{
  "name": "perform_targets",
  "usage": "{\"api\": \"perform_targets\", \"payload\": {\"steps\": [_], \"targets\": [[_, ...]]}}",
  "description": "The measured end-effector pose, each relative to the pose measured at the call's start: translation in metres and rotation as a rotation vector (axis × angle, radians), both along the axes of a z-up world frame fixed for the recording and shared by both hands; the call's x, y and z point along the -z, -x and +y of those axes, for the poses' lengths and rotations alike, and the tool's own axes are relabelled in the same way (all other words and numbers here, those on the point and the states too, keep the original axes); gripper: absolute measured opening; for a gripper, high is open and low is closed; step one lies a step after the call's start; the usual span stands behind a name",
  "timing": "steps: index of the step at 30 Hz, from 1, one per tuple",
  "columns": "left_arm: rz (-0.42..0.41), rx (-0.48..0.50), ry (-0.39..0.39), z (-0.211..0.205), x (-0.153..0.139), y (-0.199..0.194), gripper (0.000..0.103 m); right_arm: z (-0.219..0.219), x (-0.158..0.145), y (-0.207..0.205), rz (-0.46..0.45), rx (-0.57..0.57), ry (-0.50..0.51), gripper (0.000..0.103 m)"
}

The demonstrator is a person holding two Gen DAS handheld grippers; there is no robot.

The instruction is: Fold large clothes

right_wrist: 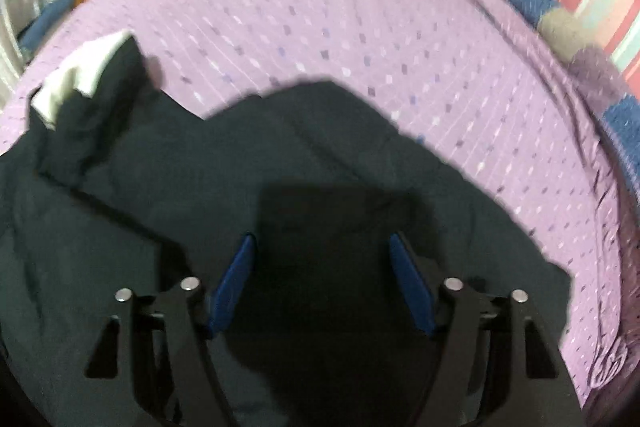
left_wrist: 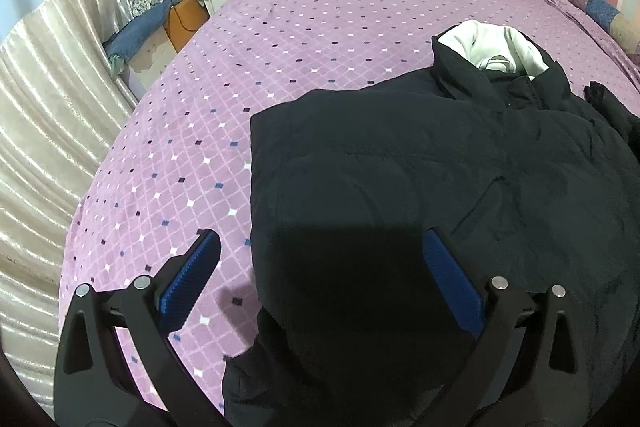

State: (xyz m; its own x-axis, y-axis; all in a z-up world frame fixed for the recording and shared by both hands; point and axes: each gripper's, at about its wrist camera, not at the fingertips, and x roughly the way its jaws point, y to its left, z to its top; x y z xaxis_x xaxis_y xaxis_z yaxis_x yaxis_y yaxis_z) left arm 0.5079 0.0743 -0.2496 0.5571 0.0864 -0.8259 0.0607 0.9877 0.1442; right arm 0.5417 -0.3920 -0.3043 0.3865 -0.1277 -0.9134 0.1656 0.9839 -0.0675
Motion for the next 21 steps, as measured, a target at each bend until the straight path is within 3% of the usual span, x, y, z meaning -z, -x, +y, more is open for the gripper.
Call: {"api": "perform_targets", "payload": {"steps": [1,3,6,12,16,21], "targets": [[0.003,-0.001,0.002,0.001,0.002,-0.002,0.1,-0.001,-0.001,0.002,-0.01,0.006,-0.005,0.048],[0.002,-0.005,0.008,0.002,0.004,-0.002,0.1,-0.001,-0.008,0.009,-0.049,0.012,-0.021,0.024],[-0.001,-0.012,0.024,0.005,0.003,0.001,0.1,-0.008,-0.03,0.029,-0.142,0.036,-0.063,0.01],[-0.03,-0.003,0.045,0.006,-0.018,0.016,0.1,-0.006,-0.086,0.076,-0.307,0.03,-0.215,0.007],[-0.06,-0.006,0.061,0.012,-0.038,0.027,0.1,0.032,-0.12,0.094,-0.368,-0.051,-0.29,0.007],[-0.074,-0.04,0.078,0.029,-0.051,0.041,0.1,0.115,-0.108,0.102,-0.33,-0.186,-0.362,0.007]]}}
